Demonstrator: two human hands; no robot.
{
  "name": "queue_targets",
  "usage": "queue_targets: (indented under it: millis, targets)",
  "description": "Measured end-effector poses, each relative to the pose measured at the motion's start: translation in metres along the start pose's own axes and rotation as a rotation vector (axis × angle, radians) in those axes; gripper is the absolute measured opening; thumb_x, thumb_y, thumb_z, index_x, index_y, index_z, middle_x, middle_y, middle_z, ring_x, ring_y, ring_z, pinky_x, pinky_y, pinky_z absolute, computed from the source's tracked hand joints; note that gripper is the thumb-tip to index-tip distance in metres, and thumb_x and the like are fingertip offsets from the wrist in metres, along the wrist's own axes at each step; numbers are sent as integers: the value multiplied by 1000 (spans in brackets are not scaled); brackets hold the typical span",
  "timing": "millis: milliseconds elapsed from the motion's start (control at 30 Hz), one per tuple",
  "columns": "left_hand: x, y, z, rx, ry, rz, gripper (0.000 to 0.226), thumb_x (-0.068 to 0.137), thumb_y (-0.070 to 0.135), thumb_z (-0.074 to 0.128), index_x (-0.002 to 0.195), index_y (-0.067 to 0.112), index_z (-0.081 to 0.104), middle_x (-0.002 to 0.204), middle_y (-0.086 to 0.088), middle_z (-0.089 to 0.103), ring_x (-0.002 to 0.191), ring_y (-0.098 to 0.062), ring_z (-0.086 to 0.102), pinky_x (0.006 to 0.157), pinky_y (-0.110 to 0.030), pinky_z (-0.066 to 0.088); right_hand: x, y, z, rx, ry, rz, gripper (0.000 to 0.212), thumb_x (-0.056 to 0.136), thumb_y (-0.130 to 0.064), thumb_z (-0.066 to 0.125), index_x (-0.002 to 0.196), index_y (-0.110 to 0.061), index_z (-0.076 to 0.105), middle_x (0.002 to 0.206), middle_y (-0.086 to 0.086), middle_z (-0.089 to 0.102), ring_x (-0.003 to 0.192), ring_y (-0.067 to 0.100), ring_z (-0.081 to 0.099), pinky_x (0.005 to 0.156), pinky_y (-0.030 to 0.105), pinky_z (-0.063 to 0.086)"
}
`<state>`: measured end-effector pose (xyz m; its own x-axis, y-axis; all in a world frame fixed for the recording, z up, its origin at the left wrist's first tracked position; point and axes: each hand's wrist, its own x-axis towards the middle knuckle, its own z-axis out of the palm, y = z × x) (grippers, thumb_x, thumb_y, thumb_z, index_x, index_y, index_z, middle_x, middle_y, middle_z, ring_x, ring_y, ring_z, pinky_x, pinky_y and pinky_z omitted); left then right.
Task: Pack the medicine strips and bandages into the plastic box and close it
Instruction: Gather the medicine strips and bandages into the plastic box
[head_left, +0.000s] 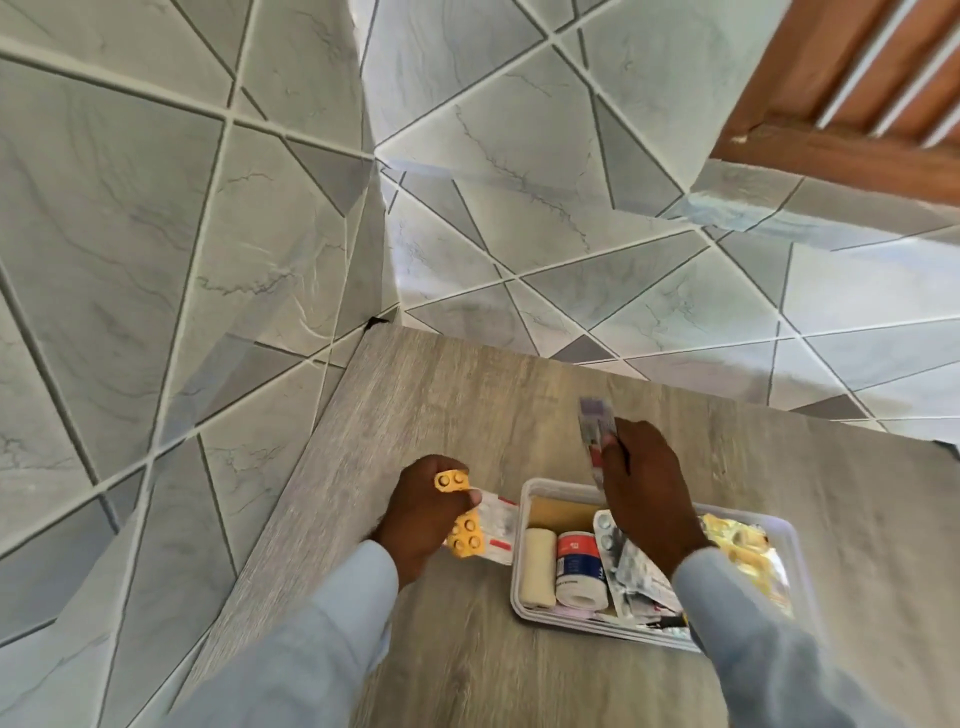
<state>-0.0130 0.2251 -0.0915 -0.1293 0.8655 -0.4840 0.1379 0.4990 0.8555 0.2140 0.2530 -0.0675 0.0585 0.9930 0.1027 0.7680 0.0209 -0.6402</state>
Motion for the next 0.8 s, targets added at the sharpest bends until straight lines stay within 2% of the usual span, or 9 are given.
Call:
queue_targets:
  millis: [33, 100, 233, 367, 467, 567, 633, 733, 800]
  targets:
    - [-4, 8, 10, -12, -33, 34, 27, 76, 1, 74, 95, 17, 63, 91, -5, 66, 84, -23, 64, 76, -35, 55, -13, 5, -9, -42, 20, -18, 19, 95, -21, 46, 97, -11, 61, 84, 6, 55, 77, 24, 52, 69, 31, 38]
    - [-13, 18, 34, 37, -76, 113, 34, 72, 3, 77, 100, 17, 63, 93, -2, 66, 85, -19, 64, 78, -35, 56, -36, 13, -27, -118, 74, -35, 14, 93, -20, 54, 102, -16, 63, 85, 4, 58, 79, 24, 55, 70, 34, 43]
    - [-22, 23, 78, 312, -75, 275, 33, 77, 14, 74, 106, 24, 60, 103, 3, 64, 92, -15, 61, 72, -17, 46, -66, 20, -48, -237, 122, -43, 15, 85, -17, 66, 99, -18, 65, 86, 2, 64, 81, 24, 60, 73, 39, 51]
    - [-31, 11, 92, 654, -82, 441, 42, 89, 23, 60, 130, 25, 51, 133, 3, 49, 123, -16, 46, 100, -22, 34, -81, 26, -50, -315, 130, -76, 15, 79, -15, 69, 93, -19, 65, 84, 1, 66, 78, 25, 63, 69, 40, 54]
    - [-38, 1, 87, 987, -11, 558, 41, 92, 30, 52, 133, 29, 49, 148, 4, 36, 134, -21, 32, 111, -32, 26, -86, 27, -46, -385, 125, -110, 10, 77, -15, 68, 85, -19, 63, 78, 1, 65, 72, 25, 62, 64, 37, 53]
    - [-44, -2, 85, 1265, -28, 590, 35, 92, 34, 47, 124, 27, 58, 141, 3, 46, 131, -26, 34, 104, -42, 29, -86, 25, -36, -462, 91, -158, 10, 72, -18, 70, 77, -21, 62, 72, -1, 63, 68, 23, 60, 60, 33, 49]
    - [-46, -1, 85, 1330, -42, 581, 31, 92, 33, 45, 118, 26, 62, 129, 4, 57, 126, -26, 37, 100, -43, 31, -85, 22, -28, -502, 55, -201, 19, 63, -14, 76, 72, -20, 61, 67, -1, 62, 63, 23, 59, 56, 32, 47]
    - [-53, 1, 81, 1231, -17, 576, 31, 94, 29, 43, 116, 26, 64, 125, 6, 59, 127, -24, 38, 105, -40, 29, -85, 12, -17, -539, 13, -291, 27, 50, -8, 78, 67, -18, 60, 62, 1, 59, 59, 24, 57, 53, 29, 45]
    - [-58, 0, 78, 1133, -3, 577, 30, 93, 27, 43, 113, 26, 64, 120, 7, 60, 124, -22, 41, 103, -36, 31, -92, 5, -8, -553, -16, -363, 28, 48, -8, 76, 64, -19, 57, 60, 1, 57, 56, 23, 56, 52, 28, 44]
